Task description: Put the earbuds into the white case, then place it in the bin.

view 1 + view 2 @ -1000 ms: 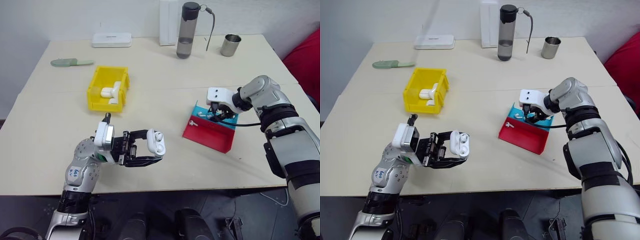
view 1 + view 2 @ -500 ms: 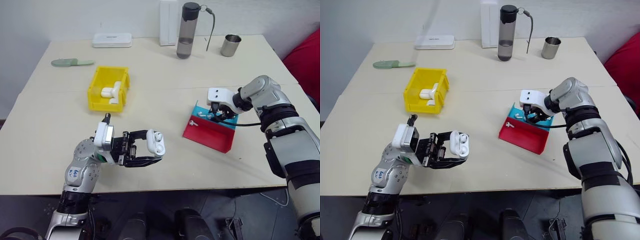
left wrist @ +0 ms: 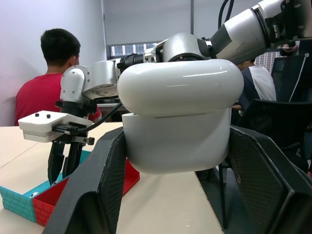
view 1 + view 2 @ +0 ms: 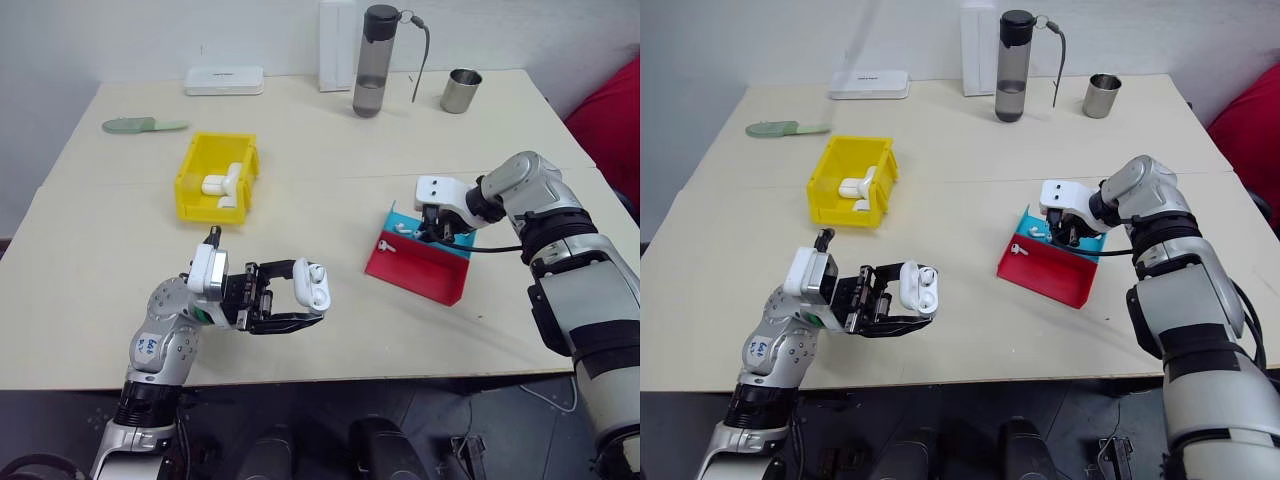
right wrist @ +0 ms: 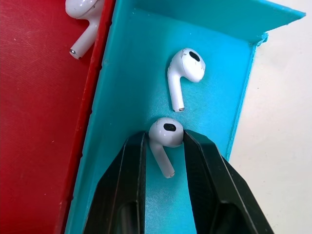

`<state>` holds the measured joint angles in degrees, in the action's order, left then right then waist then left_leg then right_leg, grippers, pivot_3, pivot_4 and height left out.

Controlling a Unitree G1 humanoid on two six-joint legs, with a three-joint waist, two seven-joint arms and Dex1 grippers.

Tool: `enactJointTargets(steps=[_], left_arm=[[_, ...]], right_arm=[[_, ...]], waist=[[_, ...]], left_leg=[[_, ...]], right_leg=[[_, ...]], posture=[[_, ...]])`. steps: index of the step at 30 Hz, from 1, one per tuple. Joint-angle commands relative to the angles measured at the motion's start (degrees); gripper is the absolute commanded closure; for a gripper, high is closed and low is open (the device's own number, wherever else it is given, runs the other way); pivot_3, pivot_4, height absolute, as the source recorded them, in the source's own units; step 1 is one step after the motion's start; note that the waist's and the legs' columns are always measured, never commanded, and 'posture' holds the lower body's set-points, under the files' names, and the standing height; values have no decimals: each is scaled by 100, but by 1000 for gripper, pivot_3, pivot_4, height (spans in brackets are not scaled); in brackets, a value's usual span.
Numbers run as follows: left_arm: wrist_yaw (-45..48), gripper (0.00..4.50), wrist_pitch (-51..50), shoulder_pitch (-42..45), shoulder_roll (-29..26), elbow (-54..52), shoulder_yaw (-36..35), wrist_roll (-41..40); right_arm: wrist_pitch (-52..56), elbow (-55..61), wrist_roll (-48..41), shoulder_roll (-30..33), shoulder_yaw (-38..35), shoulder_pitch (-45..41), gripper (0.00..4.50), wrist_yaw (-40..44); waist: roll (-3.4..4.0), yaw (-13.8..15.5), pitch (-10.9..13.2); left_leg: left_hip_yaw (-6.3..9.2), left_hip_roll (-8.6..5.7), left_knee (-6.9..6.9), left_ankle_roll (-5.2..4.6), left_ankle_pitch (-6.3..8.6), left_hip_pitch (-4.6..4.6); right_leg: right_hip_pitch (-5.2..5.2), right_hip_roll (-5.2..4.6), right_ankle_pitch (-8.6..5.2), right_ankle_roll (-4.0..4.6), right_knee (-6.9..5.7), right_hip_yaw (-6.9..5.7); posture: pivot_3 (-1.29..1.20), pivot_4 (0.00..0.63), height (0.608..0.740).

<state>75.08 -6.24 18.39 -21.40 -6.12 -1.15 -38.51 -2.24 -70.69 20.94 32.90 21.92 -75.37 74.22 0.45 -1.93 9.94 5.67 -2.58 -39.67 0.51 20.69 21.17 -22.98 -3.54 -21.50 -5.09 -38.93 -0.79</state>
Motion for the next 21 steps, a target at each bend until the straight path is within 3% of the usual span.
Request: enactJointTargets(steps=[1,5,8,16,21], left_arm=[[-11,1746,50,56,-43,-155,-45,-53],[-17,1746,42,60,-43,-160,-42,-54],[-23,1746,37,61,-40,-163,-37,-53],[-29,1746,15,57,-55,-185,-38,-58],[-36,1746,9,61,-38,-197,-25,-66]], right_arm=[[26,-73,37,75,-38,87,3392,46],[33,-63,18,57,-45,111,3392,104],[32,-56,0,48,-66,127,3948,92],[115,-29,-74,139,-243,138,3948,77],[378,172,-537,470,-781,-10,3948,201]], waist=[[0,0,0],[0,0,0],[0,0,0],[0,3,0],[0,22,0]], left_leg=[[0,0,0,0,0,0],[0,0,0,0,0,0],[0,0,0,0,0,0],[0,0,-1,0,0,0],[0,-1,-2,0,0,4]], right_leg=[[0,0,0,0,0,0],[0,0,0,0,0,0],[0,0,0,0,0,0],[0,0,0,0,0,0],[-1,-1,0,0,1,0]], posture=[[0,150,740],[0,150,740],[0,150,740],[0,150,740],[0,150,740]])
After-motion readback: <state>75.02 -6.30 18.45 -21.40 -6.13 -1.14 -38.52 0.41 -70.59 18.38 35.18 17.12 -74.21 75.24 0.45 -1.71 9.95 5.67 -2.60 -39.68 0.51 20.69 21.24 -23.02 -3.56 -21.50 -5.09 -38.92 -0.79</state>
